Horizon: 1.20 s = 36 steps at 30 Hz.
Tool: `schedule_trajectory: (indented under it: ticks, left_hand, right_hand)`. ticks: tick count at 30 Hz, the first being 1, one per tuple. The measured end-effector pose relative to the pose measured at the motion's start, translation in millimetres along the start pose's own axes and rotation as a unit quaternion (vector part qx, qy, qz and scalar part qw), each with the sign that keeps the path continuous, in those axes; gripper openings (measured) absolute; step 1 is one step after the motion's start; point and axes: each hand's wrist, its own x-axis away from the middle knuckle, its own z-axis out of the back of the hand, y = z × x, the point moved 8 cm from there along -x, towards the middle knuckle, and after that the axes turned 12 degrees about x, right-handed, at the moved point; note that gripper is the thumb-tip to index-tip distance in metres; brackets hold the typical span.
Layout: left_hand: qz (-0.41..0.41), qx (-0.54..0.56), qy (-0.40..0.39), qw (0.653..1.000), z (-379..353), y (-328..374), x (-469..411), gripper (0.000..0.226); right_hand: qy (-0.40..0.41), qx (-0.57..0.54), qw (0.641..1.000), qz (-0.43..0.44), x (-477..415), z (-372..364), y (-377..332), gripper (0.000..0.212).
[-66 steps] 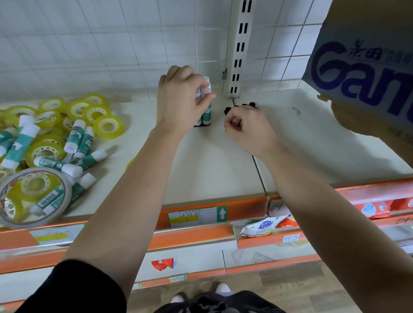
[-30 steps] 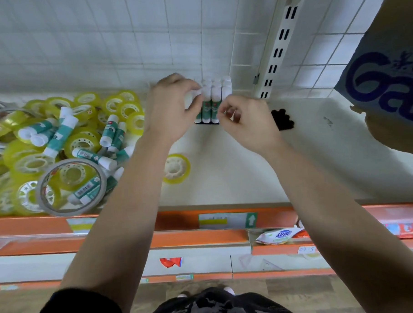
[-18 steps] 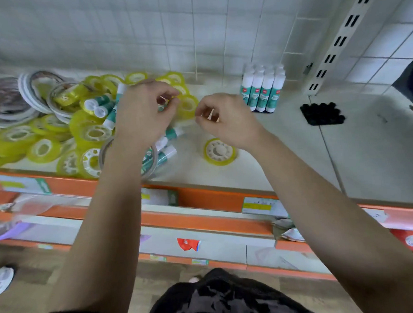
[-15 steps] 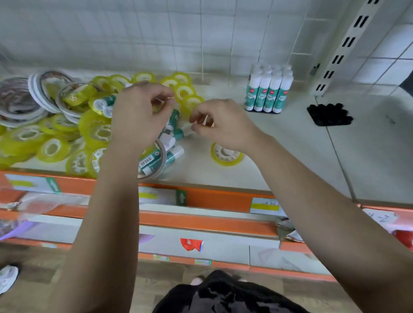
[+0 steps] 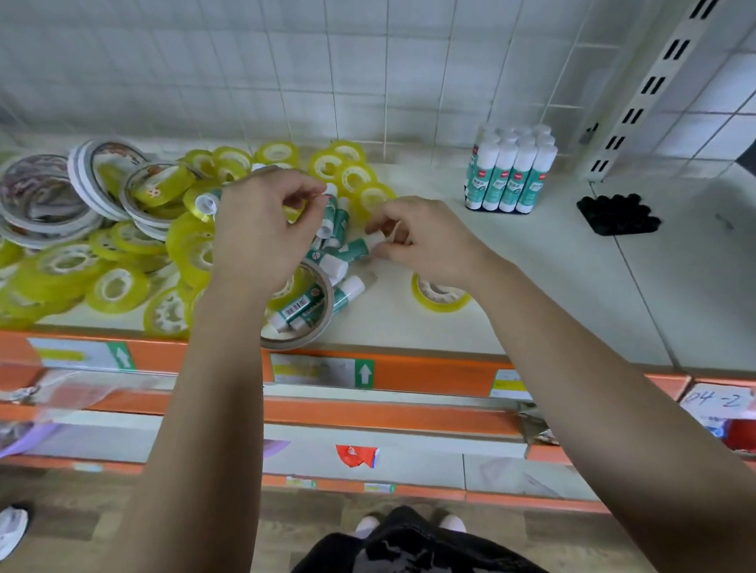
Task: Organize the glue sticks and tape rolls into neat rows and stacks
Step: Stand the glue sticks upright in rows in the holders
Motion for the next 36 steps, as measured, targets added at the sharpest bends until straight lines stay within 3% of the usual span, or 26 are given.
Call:
schedule_trajectory:
  ticks: [9, 16, 23, 29, 33, 36]
  left_hand:
    - [0.032, -0.101, -0.075, 0.992, -34, -10, -32, 0.016]
    - [0.124, -0.202, -0.128, 0.963, -51, -24, -45, 0.017]
    - [0.156, -0.111, -0.121, 0.974, -50, -26, -42, 0.026]
    - [0.146, 0.091, -0.075, 0.982, -59, -1, -32, 0.026]
    - [0.156, 0.191, -0.086, 0.965, -80, 11, -28, 0.039]
    - [0.122, 0.194, -0.100, 0.968, -96, 27, -26, 0.053]
  right_hand:
    - [0.052, -0.175, 0.978, -0.097, 19, 23, 31, 0.014]
    - [0.082, -0.187, 0.972, -0.117, 29, 39, 41, 0.016]
    - [0.093, -0.188, 0.969, -0.130, 38, 48, 53, 0.015]
    - [0.117, -0.235, 0.954, -0.147, 51, 60, 62, 0.009]
    - [0.138, -0.241, 0.945, -0.170, 63, 70, 74, 0.016]
    - [0.146, -0.240, 0.940, -0.192, 72, 77, 89, 0.005]
